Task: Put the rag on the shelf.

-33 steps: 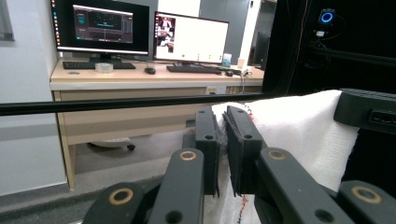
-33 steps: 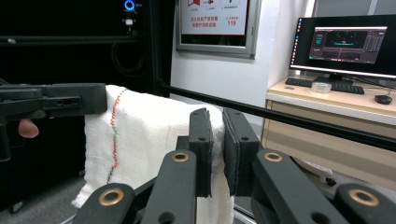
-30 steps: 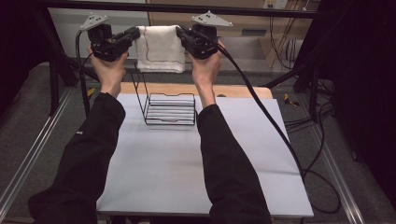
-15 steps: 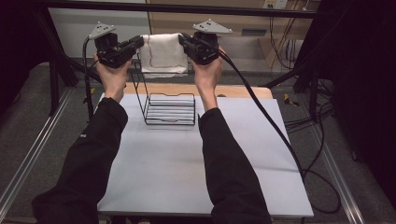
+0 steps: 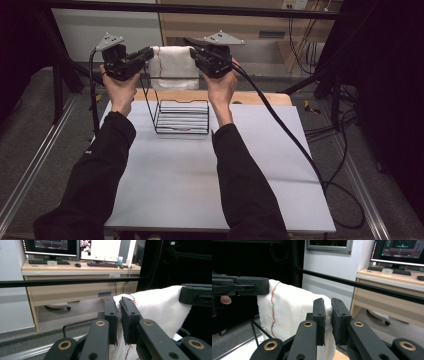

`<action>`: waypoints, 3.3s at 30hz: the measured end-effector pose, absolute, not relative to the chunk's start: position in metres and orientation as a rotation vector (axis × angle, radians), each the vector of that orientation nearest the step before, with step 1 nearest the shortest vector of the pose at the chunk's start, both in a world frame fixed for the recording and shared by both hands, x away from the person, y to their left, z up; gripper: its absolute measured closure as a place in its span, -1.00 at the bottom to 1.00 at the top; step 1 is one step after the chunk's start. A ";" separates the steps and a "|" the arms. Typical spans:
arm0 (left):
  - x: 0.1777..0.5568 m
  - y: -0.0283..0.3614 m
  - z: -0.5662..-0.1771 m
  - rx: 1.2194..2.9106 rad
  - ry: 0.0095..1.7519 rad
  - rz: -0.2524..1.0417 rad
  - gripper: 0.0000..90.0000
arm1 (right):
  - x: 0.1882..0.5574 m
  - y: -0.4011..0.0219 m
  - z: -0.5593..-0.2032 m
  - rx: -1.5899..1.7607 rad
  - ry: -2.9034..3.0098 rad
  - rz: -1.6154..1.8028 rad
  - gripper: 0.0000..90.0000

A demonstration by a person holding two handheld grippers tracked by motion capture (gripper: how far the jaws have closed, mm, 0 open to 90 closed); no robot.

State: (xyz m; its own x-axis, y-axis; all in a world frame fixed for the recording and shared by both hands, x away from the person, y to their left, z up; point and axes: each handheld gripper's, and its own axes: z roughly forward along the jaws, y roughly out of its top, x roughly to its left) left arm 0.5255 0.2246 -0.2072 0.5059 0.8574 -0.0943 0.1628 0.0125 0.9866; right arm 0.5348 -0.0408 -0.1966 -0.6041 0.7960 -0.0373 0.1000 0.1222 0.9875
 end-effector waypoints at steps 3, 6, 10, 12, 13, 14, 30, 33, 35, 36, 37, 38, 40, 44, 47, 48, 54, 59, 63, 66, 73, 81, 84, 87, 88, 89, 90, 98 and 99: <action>0.525 0.224 -0.212 1.491 0.933 0.679 0.84 | 0.534 -0.042 -0.201 0.875 1.833 1.514 0.82; 0.522 0.224 -0.215 1.495 0.927 0.675 0.84 | 0.532 -0.043 -0.204 0.875 1.838 1.513 0.82; 0.518 0.225 -0.218 1.491 0.918 0.671 0.84 | 0.528 -0.044 -0.205 0.861 1.839 1.522 0.82; 0.515 0.226 -0.218 1.493 0.913 0.670 0.84 | 0.526 -0.044 -0.205 0.852 1.840 1.522 0.82; 0.514 0.227 -0.218 1.496 0.911 0.670 0.84 | 0.525 -0.044 -0.205 0.846 1.843 1.520 0.82; 0.513 0.227 -0.218 1.498 0.912 0.667 0.84 | 0.524 -0.044 -0.205 0.846 1.842 1.521 0.82; 0.499 0.231 -0.223 1.534 0.887 0.638 0.83 | 0.507 -0.048 -0.214 0.802 1.875 1.525 0.81; 0.493 0.232 -0.224 1.544 0.879 0.635 0.82 | 0.501 -0.049 -0.216 0.785 1.882 1.528 0.81; 0.491 0.233 -0.224 1.551 0.878 0.638 0.83 | 0.498 -0.048 -0.217 0.764 1.884 1.516 0.81; 0.490 0.233 -0.224 1.554 0.877 0.640 0.83 | 0.496 -0.048 -0.217 0.756 1.884 1.509 0.81; 0.489 0.233 -0.224 1.557 0.876 0.641 0.83 | 0.495 -0.048 -0.217 0.749 1.885 1.505 0.81; 0.487 0.233 -0.225 1.559 0.875 0.637 0.83 | 0.493 -0.047 -0.218 0.743 1.888 1.503 0.81; 0.485 0.235 -0.227 1.562 0.874 0.622 0.82 | 0.490 -0.047 -0.218 0.727 1.896 1.487 0.81; 0.482 0.235 -0.232 1.580 0.881 0.610 0.81 | 0.487 -0.048 -0.222 0.745 1.923 1.490 0.80; 0.480 0.233 -0.235 1.599 0.880 0.620 0.80 | 0.485 -0.049 -0.226 0.747 1.937 1.473 0.80; 0.479 0.233 -0.235 1.601 0.880 0.620 0.80 | 0.484 -0.049 -0.228 0.744 1.939 1.473 0.80; 0.476 0.233 -0.245 1.620 0.881 0.603 0.78 | 0.481 -0.051 -0.237 0.749 1.973 1.475 0.80; 0.477 0.233 -0.255 1.638 0.890 0.595 0.76 | 0.483 -0.051 -0.247 0.766 2.000 1.465 0.80; 0.477 0.233 -0.262 1.653 0.900 0.585 0.74 | 0.484 -0.050 -0.253 0.773 2.010 1.462 0.79; 0.475 0.234 -0.261 1.659 0.897 0.583 0.72 | 0.484 -0.051 -0.256 0.776 2.012 1.464 0.79; 0.466 0.239 -0.234 1.644 0.892 0.633 0.63 | 0.484 -0.052 -0.258 0.775 2.012 1.468 0.79; 0.480 0.219 -0.221 1.686 0.948 0.600 0.85 | 0.484 -0.052 -0.260 0.771 2.014 1.466 0.79; 0.484 0.212 -0.228 1.715 0.957 0.576 0.93 | 0.484 -0.053 -0.260 0.767 2.018 1.462 0.79; 0.486 0.210 -0.238 1.741 0.960 0.567 0.97 | 0.485 -0.053 -0.261 0.767 2.022 1.459 0.77; 0.487 0.210 -0.241 1.748 0.962 0.562 0.97 | 0.485 -0.053 -0.261 0.770 2.025 1.459 0.75; 0.488 0.209 -0.244 1.752 0.965 0.557 0.97 | 0.485 -0.053 -0.261 0.770 2.026 1.459 0.72; 0.488 0.210 -0.247 1.755 0.966 0.555 0.97 | 0.485 -0.053 -0.261 0.769 2.028 1.460 0.71; 0.492 0.209 -0.256 1.746 0.977 0.563 0.99 | 0.479 -0.055 -0.255 0.730 2.009 1.531 0.37; 0.492 0.208 -0.256 1.745 0.978 0.565 0.98 | 0.480 -0.055 -0.253 0.733 2.009 1.554 0.38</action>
